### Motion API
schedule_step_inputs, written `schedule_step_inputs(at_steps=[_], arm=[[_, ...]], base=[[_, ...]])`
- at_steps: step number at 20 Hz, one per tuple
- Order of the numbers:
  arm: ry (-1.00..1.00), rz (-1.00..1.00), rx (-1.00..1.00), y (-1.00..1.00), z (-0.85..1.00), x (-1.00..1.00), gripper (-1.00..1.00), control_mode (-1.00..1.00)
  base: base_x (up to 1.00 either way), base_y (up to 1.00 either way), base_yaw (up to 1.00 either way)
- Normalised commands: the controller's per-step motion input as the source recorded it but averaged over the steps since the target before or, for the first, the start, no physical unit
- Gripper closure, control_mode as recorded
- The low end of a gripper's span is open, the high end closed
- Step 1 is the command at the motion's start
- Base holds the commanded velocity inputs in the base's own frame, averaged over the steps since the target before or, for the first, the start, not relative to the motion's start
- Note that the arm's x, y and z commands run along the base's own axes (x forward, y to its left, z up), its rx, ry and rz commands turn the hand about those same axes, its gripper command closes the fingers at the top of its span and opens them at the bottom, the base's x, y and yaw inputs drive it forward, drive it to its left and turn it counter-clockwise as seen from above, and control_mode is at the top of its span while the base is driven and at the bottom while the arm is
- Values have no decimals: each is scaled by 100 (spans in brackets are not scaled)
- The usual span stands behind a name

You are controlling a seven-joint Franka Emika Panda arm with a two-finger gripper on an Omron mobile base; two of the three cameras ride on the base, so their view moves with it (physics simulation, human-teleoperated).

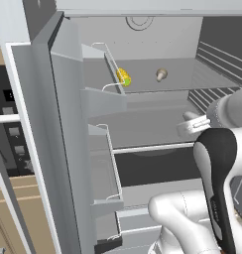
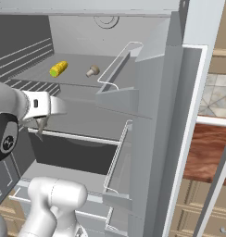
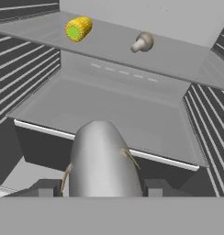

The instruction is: Gather the corn and mushroom from the fridge and place them on a tray on the dining counter. Then gather the chicken drumstick and fish from the fridge and place them on the other tray.

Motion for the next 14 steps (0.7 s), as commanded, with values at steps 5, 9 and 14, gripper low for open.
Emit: schedule_step_inputs(at_steps=[5, 9, 14], arm=[[0, 0, 0, 0, 0, 0, 100, 100], [0, 0, 0, 0, 0, 0, 100, 100], [0, 0, 0, 0, 0, 0, 100, 100]], base=[[-43, 0, 0], [-100, 1, -17], [-39, 8, -12]])
